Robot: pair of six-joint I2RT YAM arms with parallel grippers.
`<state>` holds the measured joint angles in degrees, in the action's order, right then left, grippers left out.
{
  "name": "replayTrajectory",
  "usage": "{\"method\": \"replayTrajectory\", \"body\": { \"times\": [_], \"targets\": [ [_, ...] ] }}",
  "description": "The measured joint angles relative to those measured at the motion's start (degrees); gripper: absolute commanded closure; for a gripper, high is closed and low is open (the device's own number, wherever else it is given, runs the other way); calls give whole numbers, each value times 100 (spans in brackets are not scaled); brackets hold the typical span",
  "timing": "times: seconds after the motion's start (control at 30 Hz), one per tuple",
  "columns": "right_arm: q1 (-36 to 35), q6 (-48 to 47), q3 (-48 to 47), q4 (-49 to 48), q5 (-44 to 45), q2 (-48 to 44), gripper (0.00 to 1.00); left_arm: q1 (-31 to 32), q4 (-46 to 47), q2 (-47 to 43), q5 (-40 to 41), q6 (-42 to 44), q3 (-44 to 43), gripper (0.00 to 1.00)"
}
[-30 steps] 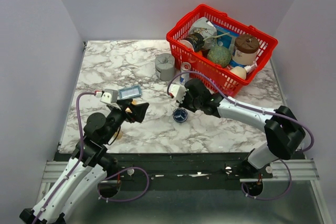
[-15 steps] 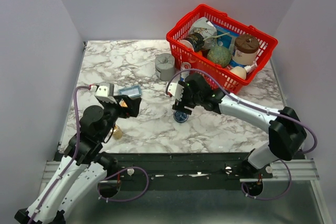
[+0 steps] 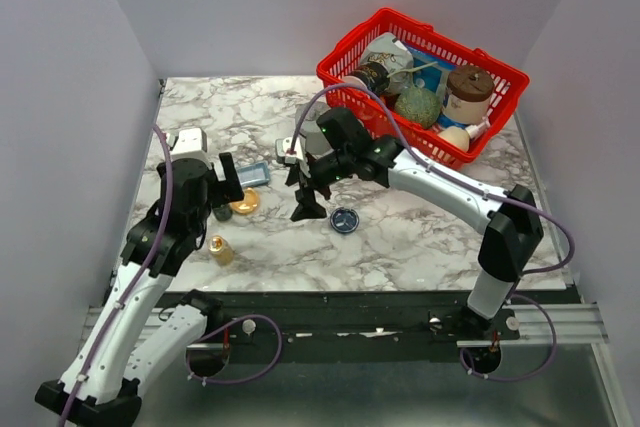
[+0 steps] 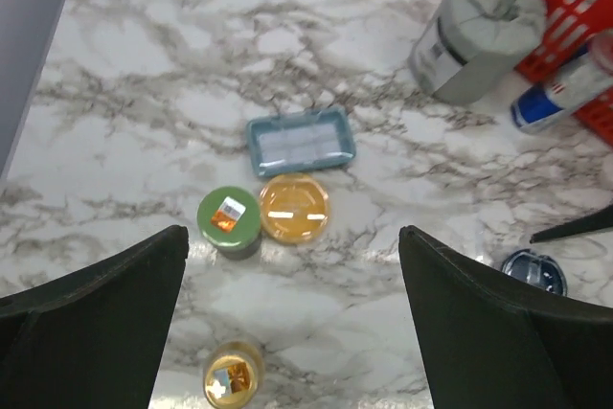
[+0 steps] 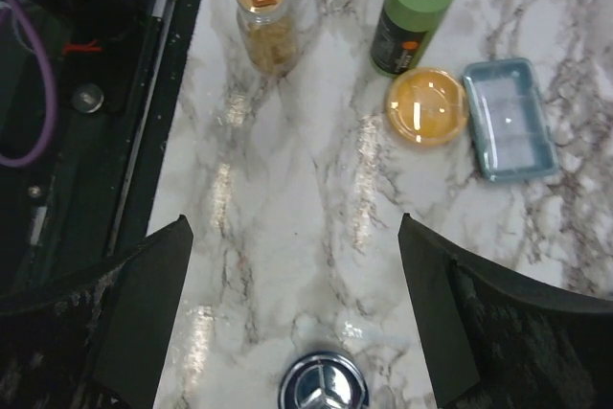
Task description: Sort the pills into containers
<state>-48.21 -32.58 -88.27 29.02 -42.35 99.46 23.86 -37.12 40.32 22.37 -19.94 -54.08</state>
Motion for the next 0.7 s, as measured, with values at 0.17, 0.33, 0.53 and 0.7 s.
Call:
{"method": "replayTrajectory", "body": {
  "times": [0.17,0.33,0.53,0.7],
  "targets": [
    [-59,367,31,118,-186,166,2,-354,-640,446,-232,-809,90,2],
    [-44,428,485,107,-197,-116,2,-592,-859,566,-315,-1381,363,3],
    [-44,472,737,74,-199,-249,2,-1318,-549,1187,-647,-1414,662,6],
    [-37,472,796,57,-197,-291,2,-1766,-199,1836,-789,-1305,675,13]
  ]
}}
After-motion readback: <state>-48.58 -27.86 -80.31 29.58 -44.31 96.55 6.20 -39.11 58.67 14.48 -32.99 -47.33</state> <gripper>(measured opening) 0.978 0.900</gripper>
